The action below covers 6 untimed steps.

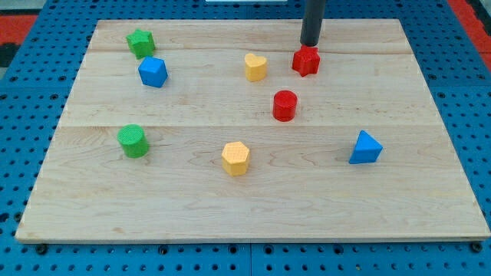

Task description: Push green star towards the top center

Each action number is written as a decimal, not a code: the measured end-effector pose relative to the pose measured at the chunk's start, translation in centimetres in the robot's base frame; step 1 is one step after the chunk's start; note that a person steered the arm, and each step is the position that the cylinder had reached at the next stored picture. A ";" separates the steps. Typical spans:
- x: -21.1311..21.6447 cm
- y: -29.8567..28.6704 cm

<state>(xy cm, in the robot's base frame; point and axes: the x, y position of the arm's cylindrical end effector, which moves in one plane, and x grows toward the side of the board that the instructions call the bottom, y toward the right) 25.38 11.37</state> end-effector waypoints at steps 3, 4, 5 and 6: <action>4.7 -6.2; 3.0 -10.3; 2.4 -17.2; 2.9 -19.6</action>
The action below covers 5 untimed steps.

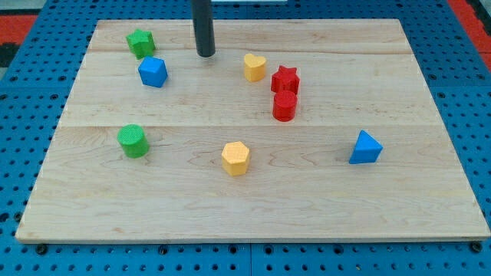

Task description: Push green star towards the top center

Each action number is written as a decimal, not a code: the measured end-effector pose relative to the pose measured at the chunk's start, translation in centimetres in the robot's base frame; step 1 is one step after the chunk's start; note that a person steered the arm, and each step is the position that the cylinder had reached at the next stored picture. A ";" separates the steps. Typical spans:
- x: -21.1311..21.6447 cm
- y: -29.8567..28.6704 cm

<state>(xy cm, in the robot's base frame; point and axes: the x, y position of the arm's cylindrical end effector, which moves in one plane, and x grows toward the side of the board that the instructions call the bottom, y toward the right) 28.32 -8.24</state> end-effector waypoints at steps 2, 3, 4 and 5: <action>0.6 -9.8; 0.6 -11.2; 0.6 -12.4; -0.5 -12.9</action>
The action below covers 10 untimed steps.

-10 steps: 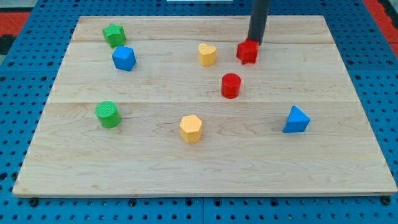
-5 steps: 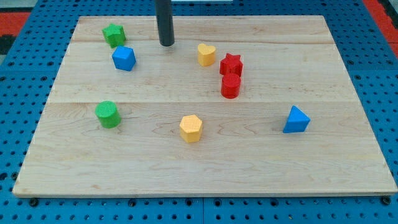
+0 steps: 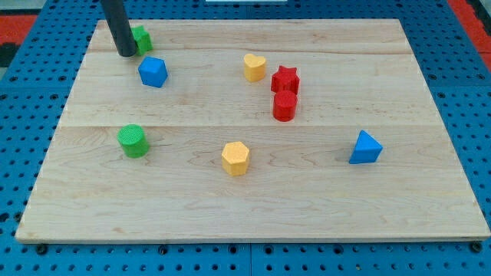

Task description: Push green star towards the top center

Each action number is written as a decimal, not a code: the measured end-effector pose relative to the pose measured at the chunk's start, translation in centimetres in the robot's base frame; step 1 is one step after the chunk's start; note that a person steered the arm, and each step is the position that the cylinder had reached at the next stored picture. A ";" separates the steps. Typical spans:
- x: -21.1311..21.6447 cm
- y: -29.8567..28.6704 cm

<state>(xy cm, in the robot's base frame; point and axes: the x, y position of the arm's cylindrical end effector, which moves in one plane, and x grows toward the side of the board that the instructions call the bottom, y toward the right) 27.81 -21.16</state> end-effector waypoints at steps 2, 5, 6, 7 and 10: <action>0.5 -8.9; -1.8 -5.0; -1.8 -2.5; -1.5 0.4; -1.5 16.2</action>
